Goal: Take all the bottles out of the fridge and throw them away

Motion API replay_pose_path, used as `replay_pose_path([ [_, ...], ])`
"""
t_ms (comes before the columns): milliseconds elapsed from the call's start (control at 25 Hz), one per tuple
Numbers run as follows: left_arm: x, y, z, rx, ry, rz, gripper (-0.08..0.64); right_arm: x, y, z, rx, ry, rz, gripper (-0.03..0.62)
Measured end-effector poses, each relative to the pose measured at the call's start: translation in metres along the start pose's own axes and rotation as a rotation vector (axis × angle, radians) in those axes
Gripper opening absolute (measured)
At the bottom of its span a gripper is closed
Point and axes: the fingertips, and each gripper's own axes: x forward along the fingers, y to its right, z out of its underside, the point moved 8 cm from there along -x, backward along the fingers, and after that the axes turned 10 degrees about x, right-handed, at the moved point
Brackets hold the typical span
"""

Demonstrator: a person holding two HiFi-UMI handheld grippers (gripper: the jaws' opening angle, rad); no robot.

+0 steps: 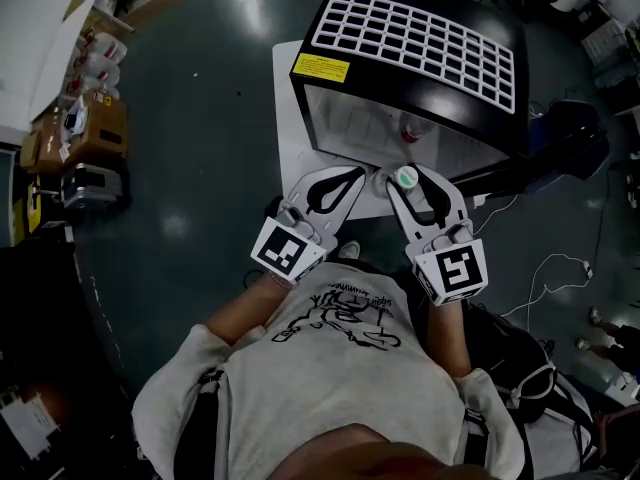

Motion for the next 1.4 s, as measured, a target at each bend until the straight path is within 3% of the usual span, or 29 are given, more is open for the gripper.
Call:
replay_pose_path([
  [480,-0.040,-0.031,-0.002,0.017,-0.011,-0.059,0.009,0.036,-0.036,-0.009,-0.029,-0.014,-0.064,0.155],
  [640,-0.062,-0.046,-0.005,0.021,-0.002,-0.098,0.009,0.054,-0.055,-0.013,-0.039,-0.014,-0.102,0.155],
  [800,-0.087,-0.057,-0.008,-0.021,-0.040,-0.135,0.009,0.071,-0.075,-0.017,-0.045,-0.017,-0.142,0.155],
  [1080,-0.135,-0.085,-0.011,0.027,-0.023,-0.217,0.009,0.105,-0.115,-0.022,-0.062,-0.025,-0.220,0.155],
  [1400,-0.192,-0.110,-0.014,0.026,-0.046,-0.292,0.009,0.143,-0.165,-0.027,-0.086,-0.025,-0.303,0.155],
])
